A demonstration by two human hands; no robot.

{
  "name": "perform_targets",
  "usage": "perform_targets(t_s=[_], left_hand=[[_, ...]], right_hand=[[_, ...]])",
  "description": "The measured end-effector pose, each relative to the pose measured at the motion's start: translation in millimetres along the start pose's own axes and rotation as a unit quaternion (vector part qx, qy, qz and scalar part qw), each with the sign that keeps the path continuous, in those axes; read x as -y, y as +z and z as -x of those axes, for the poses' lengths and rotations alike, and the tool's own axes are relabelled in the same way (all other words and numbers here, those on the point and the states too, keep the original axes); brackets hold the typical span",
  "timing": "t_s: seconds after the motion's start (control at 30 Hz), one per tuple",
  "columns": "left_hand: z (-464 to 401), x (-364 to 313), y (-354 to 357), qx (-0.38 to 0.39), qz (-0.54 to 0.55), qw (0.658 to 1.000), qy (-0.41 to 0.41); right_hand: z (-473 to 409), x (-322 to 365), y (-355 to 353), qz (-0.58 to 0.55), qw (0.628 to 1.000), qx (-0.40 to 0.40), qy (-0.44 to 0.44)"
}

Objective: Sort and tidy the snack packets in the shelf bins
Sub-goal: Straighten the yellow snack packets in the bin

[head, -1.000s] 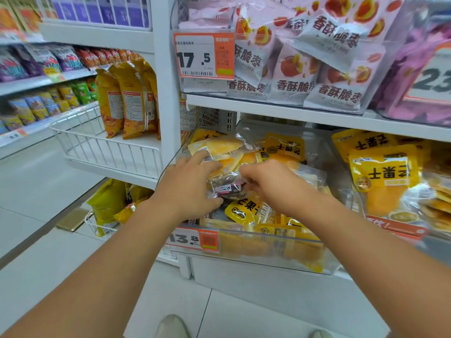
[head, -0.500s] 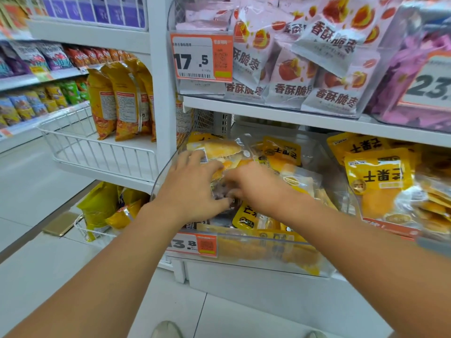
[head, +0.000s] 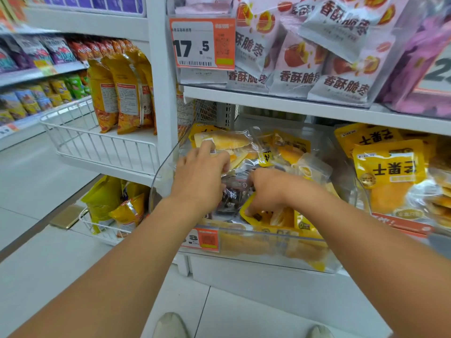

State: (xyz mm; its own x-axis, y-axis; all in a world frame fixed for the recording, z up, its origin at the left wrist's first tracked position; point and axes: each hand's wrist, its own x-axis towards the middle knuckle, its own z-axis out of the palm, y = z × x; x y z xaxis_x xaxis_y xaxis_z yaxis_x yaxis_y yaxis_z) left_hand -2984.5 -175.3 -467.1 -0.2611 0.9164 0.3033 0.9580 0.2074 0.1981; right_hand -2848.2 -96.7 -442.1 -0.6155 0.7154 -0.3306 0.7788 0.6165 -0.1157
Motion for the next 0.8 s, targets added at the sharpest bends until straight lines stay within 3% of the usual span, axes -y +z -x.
perform_targets(t_s=[0.2,0.33,0.43,0.6,0.8], left_hand=[[-1,-3,6,-0.030,-0.011,0.999,-0.017],[-1,-5,7,-0.043,-0.013,0.999,-0.030],[0,-6,6,-0.051,-0.012,0.998,-0.038],[3,7,0,-0.004,0.044,0.999,0.018],[8,21,-6,0.057,0.124,0.988,0.076]], right_hand=[[34,-14,-12,0.190,0.979,-0.004,0.069],[26,-11,5,0.234,0.970,-0.070,-0.018],[10,-7,13,0.261,0.964,-0.043,-0.034],[0,-4,16,0.238,0.970,-0.030,-0.043],[23,-23,3,0.107,0.964,-0.204,-0.134]])
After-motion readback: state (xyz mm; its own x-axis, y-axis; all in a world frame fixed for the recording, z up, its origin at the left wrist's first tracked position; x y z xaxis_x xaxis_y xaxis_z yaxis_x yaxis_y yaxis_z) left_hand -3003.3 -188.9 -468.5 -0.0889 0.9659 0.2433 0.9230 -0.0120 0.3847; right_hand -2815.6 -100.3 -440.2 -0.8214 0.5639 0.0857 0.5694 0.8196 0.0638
